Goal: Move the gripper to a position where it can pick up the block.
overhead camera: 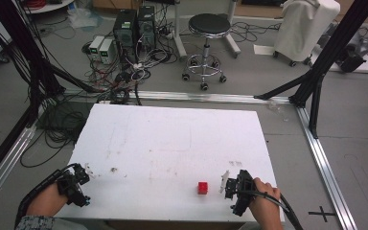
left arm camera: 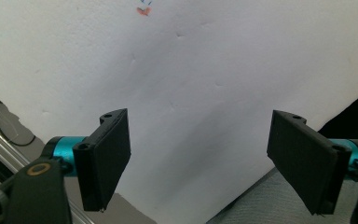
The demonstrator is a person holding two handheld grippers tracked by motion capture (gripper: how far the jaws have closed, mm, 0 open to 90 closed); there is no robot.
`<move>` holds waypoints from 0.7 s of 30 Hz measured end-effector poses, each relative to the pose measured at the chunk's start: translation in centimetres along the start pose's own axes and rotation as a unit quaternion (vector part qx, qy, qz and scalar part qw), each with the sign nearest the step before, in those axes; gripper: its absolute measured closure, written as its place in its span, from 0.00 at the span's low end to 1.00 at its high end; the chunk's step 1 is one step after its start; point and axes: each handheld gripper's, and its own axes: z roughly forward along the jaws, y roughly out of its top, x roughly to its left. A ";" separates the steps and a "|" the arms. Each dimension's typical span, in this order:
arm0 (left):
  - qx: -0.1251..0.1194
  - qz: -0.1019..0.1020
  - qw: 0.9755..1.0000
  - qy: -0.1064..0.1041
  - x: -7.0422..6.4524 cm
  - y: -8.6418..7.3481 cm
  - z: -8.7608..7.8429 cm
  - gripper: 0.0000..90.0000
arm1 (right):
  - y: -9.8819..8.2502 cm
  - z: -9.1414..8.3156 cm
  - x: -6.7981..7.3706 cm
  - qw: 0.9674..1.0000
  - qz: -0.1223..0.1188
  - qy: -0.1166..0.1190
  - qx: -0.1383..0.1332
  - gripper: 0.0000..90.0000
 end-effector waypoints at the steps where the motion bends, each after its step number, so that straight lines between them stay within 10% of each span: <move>1: 0.000 0.001 1.000 0.001 0.0 0.0 0.0 0.24 | 0.3 0.0 0.0 1.000 -0.002 0.004 -0.001 0.13; 21: 0.001 0.002 1.000 -0.001 0.0 0.0 0.0 0.24 | 3.7 0.1 -1.1 0.999 -0.037 0.017 -0.024 0.13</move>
